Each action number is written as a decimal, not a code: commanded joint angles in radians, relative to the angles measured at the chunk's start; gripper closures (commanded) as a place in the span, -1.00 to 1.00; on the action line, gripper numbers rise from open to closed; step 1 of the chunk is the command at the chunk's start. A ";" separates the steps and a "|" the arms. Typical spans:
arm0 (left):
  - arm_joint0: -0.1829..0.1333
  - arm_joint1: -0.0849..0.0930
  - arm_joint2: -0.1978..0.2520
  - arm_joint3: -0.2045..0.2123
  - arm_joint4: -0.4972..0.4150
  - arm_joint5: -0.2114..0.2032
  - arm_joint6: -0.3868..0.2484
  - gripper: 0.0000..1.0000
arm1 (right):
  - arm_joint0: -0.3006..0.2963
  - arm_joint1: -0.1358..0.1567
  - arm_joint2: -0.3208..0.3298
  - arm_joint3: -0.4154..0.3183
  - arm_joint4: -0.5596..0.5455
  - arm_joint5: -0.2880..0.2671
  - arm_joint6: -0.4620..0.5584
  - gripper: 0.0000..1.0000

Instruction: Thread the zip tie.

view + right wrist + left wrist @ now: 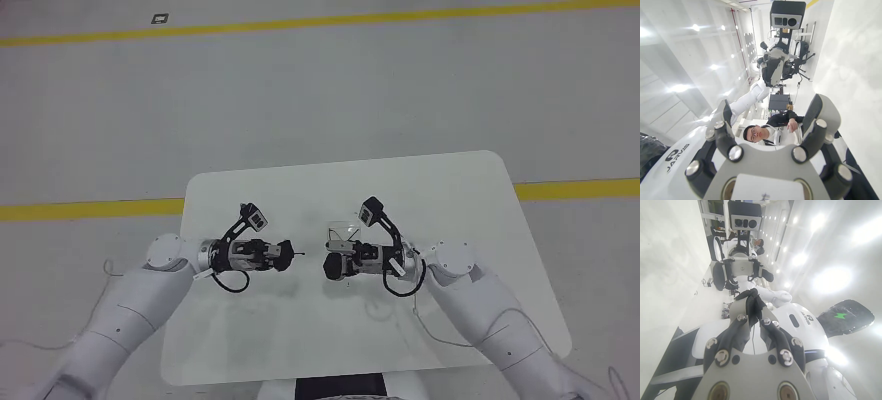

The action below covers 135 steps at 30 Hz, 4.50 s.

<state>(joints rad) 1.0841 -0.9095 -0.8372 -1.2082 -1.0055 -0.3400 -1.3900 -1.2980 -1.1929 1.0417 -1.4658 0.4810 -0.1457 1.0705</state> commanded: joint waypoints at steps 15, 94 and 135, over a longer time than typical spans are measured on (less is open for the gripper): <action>0.000 0.000 0.000 0.000 0.000 0.000 0.000 1.00 | 0.014 -0.013 -0.053 0.026 0.028 0.013 -0.060 0.60; 0.038 -0.001 -0.038 -0.050 0.043 0.027 0.056 -0.52 | 0.017 -0.040 -0.070 0.041 0.117 -0.030 -0.179 1.00; 0.049 -0.025 -0.078 -0.026 0.053 0.032 0.055 0.38 | 0.018 -0.047 -0.071 0.055 0.077 -0.019 -0.187 1.00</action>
<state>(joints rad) 1.1321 -0.9348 -0.9138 -1.2340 -0.9530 -0.3074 -1.3351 -1.2798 -1.2398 0.9696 -1.4120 0.5629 -0.1655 0.8847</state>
